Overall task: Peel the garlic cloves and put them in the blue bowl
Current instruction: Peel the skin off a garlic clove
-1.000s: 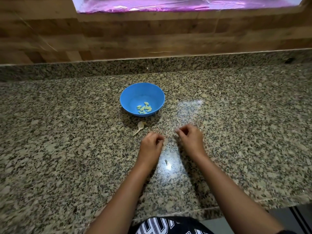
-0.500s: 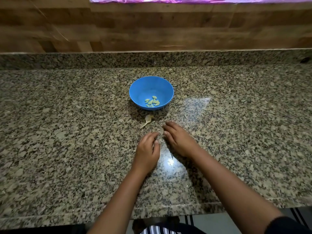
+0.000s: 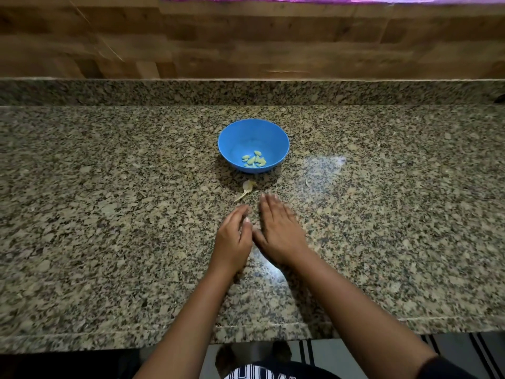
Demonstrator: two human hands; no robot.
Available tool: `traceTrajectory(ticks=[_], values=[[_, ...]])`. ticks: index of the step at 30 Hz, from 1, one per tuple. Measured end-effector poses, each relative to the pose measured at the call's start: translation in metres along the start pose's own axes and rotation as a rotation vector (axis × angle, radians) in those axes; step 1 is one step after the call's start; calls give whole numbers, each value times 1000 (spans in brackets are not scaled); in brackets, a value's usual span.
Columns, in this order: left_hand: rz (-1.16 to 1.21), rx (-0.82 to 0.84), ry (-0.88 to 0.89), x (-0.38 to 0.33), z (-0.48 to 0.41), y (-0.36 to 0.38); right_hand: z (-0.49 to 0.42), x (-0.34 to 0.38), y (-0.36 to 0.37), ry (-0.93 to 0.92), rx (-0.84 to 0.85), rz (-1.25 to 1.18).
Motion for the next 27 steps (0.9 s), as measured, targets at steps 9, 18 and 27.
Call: traceTrajectory(ticks=[9, 18, 27], values=[[-58, 5, 16, 9, 1, 1, 20, 6, -12, -129, -50, -241], [-765, 308, 151, 11, 8, 29, 30, -29, -34, 122, -259, -305], [-794, 317, 171, -26, -54, 70, 25, -59, -50, 523, -485, -850]])
Point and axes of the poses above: each hand's wrist, its own z-axis away from the middle knuckle, its own y-axis out of the palm, x = y × z, the point moved 3 cm from there along -z, towards the middle knuckle, and after that the axes turned 5 degrees about -y, right-handed, at the moved point
